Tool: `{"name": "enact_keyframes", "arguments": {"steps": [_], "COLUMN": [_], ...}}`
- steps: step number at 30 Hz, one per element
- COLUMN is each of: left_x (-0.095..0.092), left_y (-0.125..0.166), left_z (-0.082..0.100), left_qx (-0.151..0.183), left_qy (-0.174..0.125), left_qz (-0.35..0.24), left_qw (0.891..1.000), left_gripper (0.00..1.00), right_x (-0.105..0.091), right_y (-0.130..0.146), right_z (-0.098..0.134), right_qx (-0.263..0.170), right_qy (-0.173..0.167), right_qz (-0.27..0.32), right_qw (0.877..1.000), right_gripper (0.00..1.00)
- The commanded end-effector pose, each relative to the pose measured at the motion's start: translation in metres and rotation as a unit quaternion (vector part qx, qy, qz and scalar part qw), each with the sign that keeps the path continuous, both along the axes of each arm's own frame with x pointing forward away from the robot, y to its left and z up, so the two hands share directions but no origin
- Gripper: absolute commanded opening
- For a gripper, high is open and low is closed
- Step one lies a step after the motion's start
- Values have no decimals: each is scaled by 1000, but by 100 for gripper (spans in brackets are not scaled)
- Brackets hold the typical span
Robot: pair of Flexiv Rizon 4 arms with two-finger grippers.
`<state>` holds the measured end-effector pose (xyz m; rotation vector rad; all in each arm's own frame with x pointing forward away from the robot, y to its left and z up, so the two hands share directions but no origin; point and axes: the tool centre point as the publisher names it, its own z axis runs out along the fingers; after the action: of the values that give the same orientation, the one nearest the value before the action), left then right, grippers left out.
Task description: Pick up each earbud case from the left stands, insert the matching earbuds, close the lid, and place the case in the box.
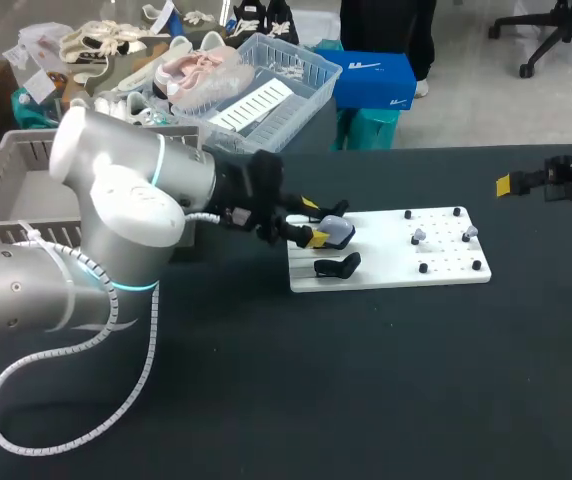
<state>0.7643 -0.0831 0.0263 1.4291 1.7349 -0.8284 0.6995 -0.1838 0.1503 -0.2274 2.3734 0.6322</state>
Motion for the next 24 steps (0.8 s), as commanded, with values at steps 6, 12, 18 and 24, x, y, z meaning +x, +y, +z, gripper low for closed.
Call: {"name": "enact_keyframes", "arguments": {"steps": [6,12,18,24], "left_x": [1,-2,-5,-5], "left_y": [1,1,1,-2], "left_z": [-7,-9,-10,-8], "left_qx": [8,11,11,9], "left_qy": [5,9,13,15], "left_qz": [-9,-17,-23,-23], "left_qw": [1000,1000,1000,1000], "left_gripper": [48,45,46,47], "right_x": [1,1,1,1], "right_y": [-1,-1,-1,-1], "right_z": [-1,-1,-1,-1], "right_qx": [1,1,1,1], "right_qy": [0,0,0,0], "right_qz": [1,1,1,1], "right_qw": [1000,1000,1000,1000], "right_gripper": [100,100,100,100]}}
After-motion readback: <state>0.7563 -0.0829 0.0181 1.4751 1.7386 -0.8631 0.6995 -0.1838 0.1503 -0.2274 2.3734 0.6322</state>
